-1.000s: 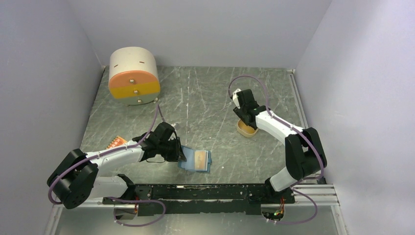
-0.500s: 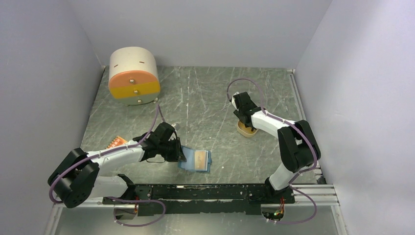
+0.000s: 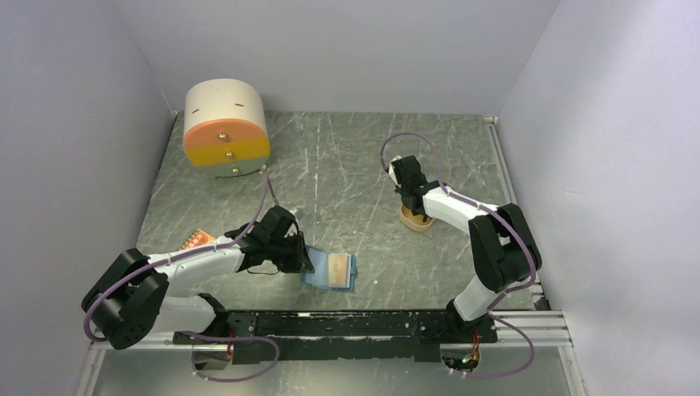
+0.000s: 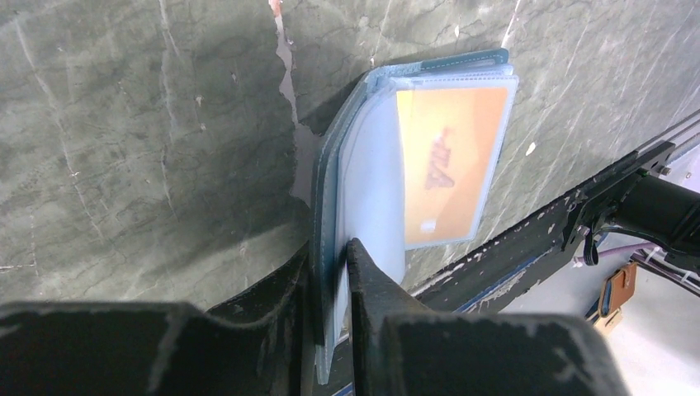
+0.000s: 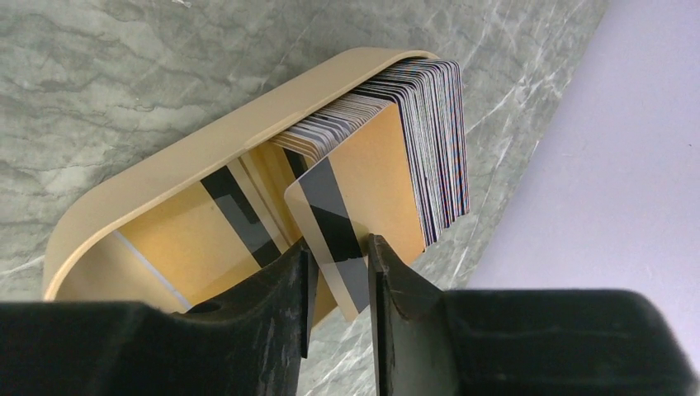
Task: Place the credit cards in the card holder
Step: Pick up the credit card from the storage box, then insert the credit card into the card holder.
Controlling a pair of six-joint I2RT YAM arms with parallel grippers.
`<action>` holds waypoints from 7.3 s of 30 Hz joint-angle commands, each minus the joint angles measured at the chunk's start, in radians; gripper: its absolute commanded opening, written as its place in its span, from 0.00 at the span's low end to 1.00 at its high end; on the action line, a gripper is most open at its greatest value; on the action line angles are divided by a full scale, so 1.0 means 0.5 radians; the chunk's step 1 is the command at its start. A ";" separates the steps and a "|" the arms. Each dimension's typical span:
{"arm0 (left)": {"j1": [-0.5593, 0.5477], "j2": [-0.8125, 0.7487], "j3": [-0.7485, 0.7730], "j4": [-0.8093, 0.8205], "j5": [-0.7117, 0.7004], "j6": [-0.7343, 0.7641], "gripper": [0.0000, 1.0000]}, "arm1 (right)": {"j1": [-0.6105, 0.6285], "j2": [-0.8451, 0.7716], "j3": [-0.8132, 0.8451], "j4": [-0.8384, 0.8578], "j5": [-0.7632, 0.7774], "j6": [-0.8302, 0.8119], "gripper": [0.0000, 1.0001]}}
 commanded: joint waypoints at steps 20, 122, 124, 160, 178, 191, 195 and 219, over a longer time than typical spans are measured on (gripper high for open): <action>0.013 0.002 -0.075 0.108 0.070 -0.019 0.22 | 0.149 -0.135 0.051 -0.317 0.145 0.139 0.02; 0.218 -0.212 -0.234 -0.009 0.021 -0.057 0.20 | 1.106 -0.313 -1.277 2.023 -1.328 3.240 0.00; 0.218 -0.222 -0.235 -0.010 0.017 -0.057 0.20 | 1.106 -0.324 -1.275 2.006 -1.319 3.232 0.00; 0.221 -0.255 -0.229 0.003 0.062 -0.067 0.29 | 1.126 0.160 -1.344 2.544 -1.524 3.487 0.08; 0.219 -0.305 -0.220 -0.027 0.086 -0.091 0.27 | 1.124 0.022 -1.047 1.619 -1.403 3.213 0.36; 0.219 -0.317 -0.284 0.052 0.136 -0.143 0.22 | 1.192 0.002 -0.958 1.404 -1.304 3.209 0.41; 0.219 -0.352 -0.308 0.046 0.102 -0.145 0.15 | 1.192 -0.061 -0.901 1.165 -1.226 3.118 0.42; 0.219 -0.300 -0.361 0.143 0.167 -0.147 0.18 | 1.191 -0.288 -0.754 0.523 -1.036 2.888 0.47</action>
